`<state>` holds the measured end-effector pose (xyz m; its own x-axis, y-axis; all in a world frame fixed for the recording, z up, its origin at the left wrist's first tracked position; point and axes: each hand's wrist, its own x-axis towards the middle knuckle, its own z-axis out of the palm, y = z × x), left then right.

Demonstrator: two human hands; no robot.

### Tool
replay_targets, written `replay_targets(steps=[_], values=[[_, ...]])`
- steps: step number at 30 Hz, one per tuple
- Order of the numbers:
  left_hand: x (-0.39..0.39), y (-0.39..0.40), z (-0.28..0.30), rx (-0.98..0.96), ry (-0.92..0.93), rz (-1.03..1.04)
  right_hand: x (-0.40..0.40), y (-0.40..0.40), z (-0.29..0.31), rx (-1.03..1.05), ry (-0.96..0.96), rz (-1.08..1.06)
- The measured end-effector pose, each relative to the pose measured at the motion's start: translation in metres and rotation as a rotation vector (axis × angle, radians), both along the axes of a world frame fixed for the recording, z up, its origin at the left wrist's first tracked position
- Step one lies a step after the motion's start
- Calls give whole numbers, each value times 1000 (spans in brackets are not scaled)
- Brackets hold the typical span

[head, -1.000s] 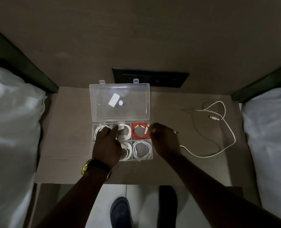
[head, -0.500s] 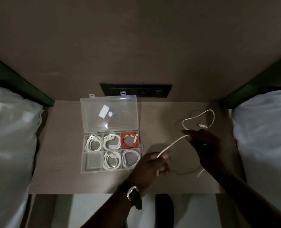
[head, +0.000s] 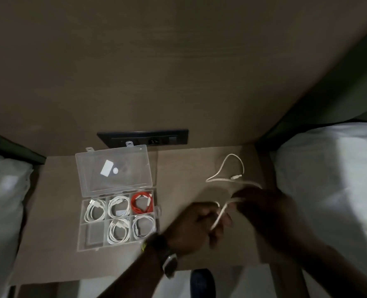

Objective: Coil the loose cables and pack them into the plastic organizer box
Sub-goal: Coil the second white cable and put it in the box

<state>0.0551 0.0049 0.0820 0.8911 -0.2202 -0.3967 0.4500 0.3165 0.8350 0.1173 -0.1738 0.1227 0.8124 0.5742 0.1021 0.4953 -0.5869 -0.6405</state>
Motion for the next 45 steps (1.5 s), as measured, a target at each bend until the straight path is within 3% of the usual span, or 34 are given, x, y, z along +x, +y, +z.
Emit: replay_targets(steps=[3,5,7,10,12,14,15,17,19,21,23,24,26,28,30,31,33,35,38,40,41,43,44,45], values=[[-7,-17,24,-477,278,107,38,3,6,160,127,-96],[0,-14,38,-841,305,149,39,9,-9,124,146,-160],[10,-7,45,-974,243,265,22,17,-25,73,165,-162],[24,5,42,-779,78,578,-20,16,-36,48,242,32],[30,18,27,-410,-65,661,-44,11,-30,-32,286,189],[29,19,15,106,-186,475,-49,4,-20,-92,147,230],[24,13,12,262,-190,319,-39,1,-13,-79,61,198],[11,1,13,380,-100,78,-6,-5,0,-30,-27,95],[-1,-9,25,189,83,5,25,-5,9,107,71,-3],[-3,-14,43,-267,200,93,42,0,0,167,151,-91],[6,-7,50,-689,128,332,26,13,-17,112,216,-55],[12,1,48,-767,62,463,9,19,-25,79,252,28],[26,22,37,-670,-66,644,-26,26,-29,12,336,218],[34,42,26,-216,-180,690,-46,20,-18,-24,384,242],[32,44,17,219,-216,507,-40,10,-5,-96,317,239],[27,38,14,291,-214,342,-29,7,5,-99,255,218],[12,13,17,282,-153,62,0,-5,21,-2,108,73],[2,-8,27,125,17,-3,32,-10,25,71,-41,41],[6,-15,49,-470,240,129,53,4,9,115,36,-19],[15,-8,54,-810,213,269,40,14,-17,62,143,-54],[19,-1,53,-880,167,374,22,18,-30,26,217,-1],[27,13,44,-823,64,558,-17,19,-47,-1,397,134],[29,21,39,-693,8,608,-34,17,-48,6,494,173],[30,30,31,-443,-67,632,-47,13,-47,11,534,203]])
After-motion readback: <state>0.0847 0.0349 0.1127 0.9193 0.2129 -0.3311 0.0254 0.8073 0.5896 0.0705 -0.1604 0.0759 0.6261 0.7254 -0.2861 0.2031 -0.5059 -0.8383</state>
